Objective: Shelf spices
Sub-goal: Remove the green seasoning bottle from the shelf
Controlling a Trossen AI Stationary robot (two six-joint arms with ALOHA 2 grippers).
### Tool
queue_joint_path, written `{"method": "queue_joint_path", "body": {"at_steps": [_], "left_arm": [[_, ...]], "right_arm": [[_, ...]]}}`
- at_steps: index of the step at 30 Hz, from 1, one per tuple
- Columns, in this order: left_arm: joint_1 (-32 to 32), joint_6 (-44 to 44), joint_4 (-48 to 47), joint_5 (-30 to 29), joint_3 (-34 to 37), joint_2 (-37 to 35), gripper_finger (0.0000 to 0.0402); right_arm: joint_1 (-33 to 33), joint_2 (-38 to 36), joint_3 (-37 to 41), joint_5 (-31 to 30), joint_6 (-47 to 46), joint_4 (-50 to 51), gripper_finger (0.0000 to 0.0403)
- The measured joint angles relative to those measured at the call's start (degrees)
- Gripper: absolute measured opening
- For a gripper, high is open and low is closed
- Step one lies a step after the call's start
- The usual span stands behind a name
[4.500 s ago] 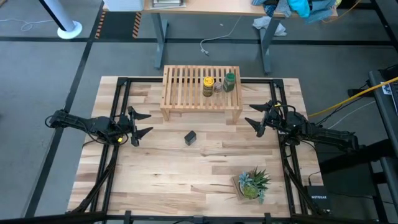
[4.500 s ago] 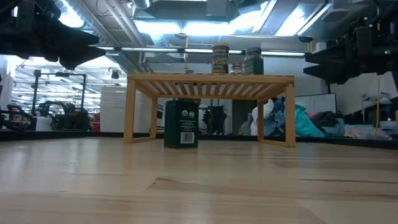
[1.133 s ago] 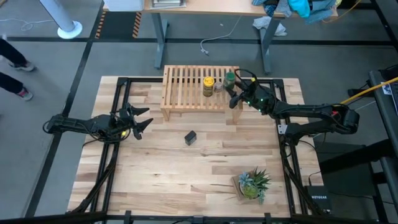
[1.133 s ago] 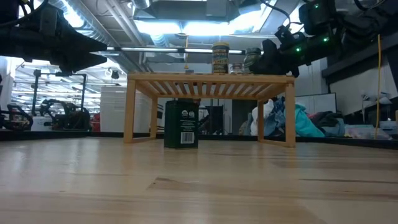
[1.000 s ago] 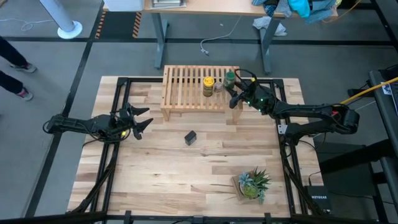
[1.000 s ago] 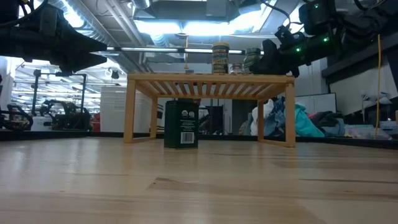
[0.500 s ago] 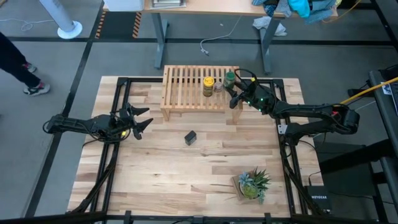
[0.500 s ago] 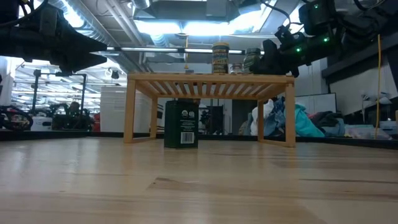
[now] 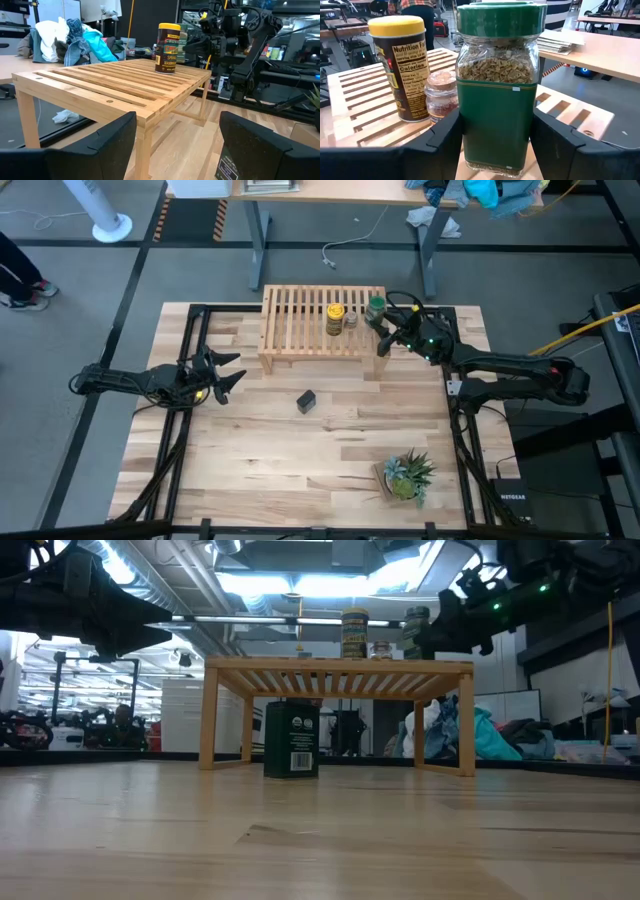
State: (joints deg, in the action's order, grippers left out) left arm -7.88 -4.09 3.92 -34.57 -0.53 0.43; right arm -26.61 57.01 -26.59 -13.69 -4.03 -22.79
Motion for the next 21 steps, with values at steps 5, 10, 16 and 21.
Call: {"method": "queue_joint_path", "body": {"at_steps": [5,10,16,21], "left_arm": [[0.0,0.0,0.0,0.0,0.0,0.0,0.0279],[0.0,-0.3,0.0,0.0,0.0,0.0,0.0279],[0.0,-0.4,0.0,0.0,0.0,0.0,0.0279],[0.0,-0.4,0.0,0.0,0.0,0.0,0.0279]], "right_arm": [[0.0,-6.0,0.0,2.0,-1.5,7.0,0.0202],[0.0,-12.8,0.0,5.7,-3.5,13.1,0.0202],[0.0,-20.8,0.0,9.9,-6.3,20.6,0.0202],[0.1,-25.4,0.0,15.3,-9.1,26.6,0.0202]]}}
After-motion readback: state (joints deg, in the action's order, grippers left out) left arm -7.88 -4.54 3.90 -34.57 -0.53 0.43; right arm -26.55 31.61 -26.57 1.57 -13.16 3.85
